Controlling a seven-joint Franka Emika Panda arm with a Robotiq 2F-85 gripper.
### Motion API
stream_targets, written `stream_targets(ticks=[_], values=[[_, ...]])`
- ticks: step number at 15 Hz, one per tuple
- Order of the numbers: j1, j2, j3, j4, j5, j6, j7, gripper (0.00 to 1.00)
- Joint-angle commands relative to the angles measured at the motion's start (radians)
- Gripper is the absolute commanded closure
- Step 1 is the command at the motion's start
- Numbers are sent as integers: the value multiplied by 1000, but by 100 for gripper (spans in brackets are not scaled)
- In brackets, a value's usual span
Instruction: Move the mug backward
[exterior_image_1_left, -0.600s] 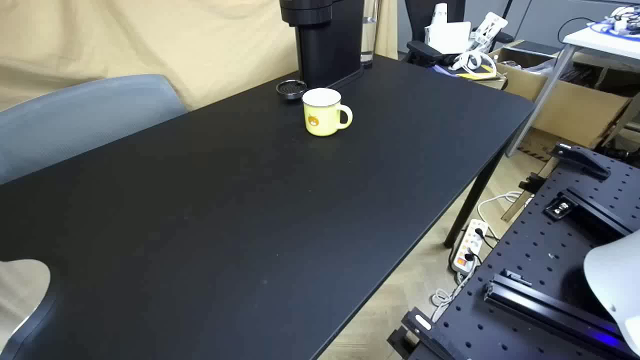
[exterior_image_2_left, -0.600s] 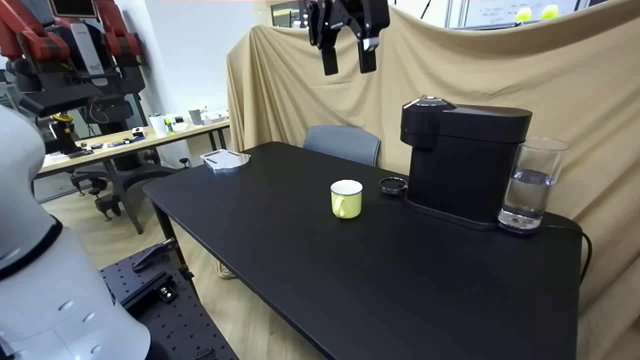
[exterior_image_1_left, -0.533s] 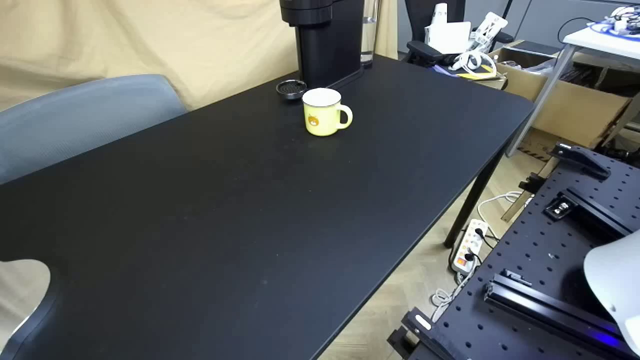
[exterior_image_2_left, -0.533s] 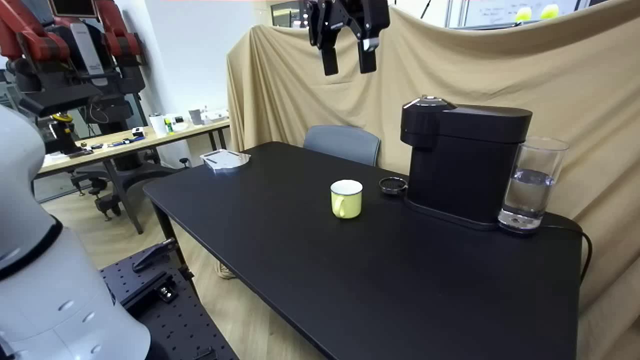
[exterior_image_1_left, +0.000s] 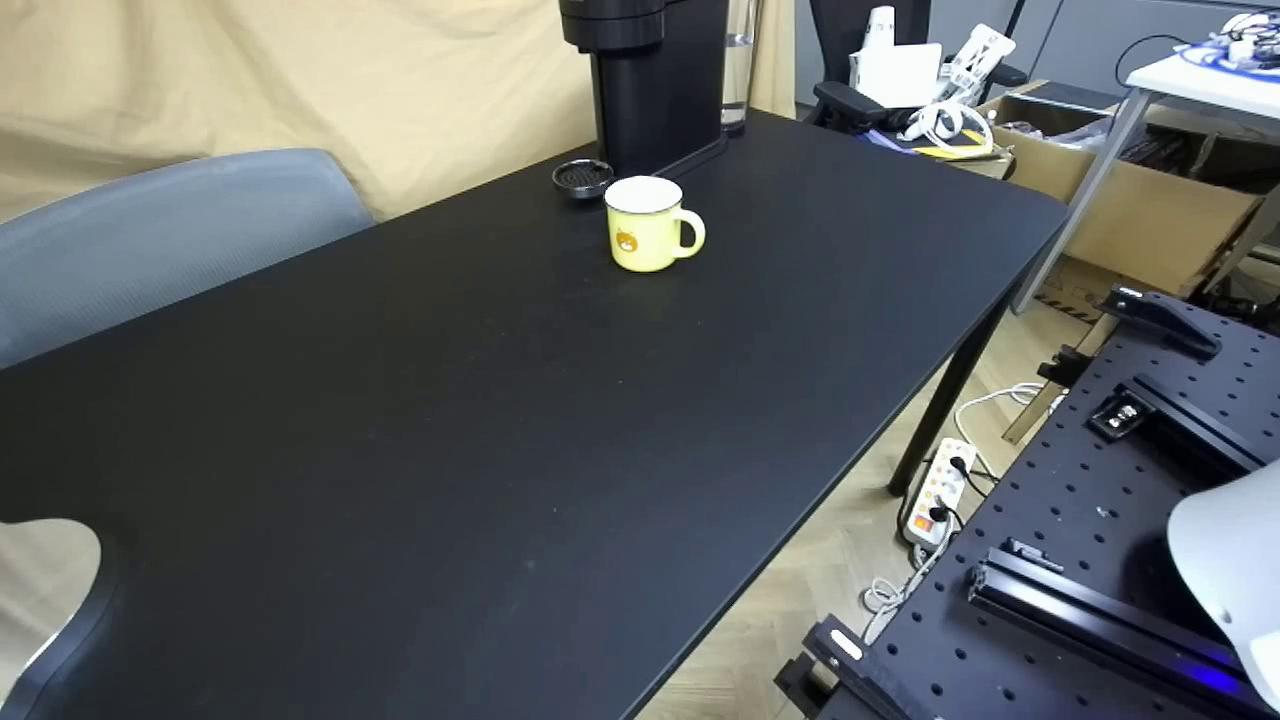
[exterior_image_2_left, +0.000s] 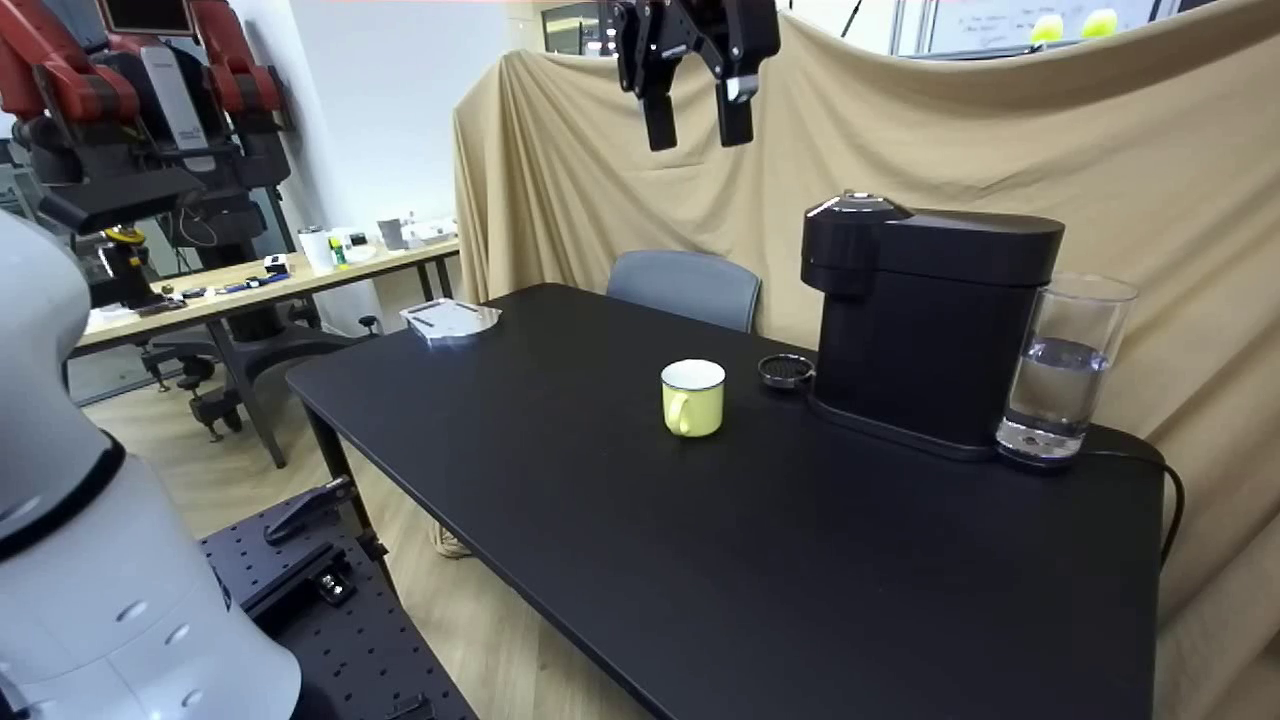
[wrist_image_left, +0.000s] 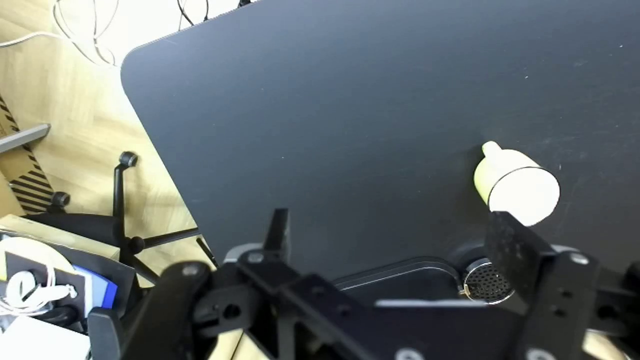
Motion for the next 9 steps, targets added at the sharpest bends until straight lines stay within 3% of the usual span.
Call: stream_targets(ticks=[1, 4, 9], values=[[6, 0, -5, 2, -2, -2, 2, 0], [9, 20, -8, 12, 7, 6, 2, 0], [68, 200, 12, 76, 55, 108, -35, 0]])
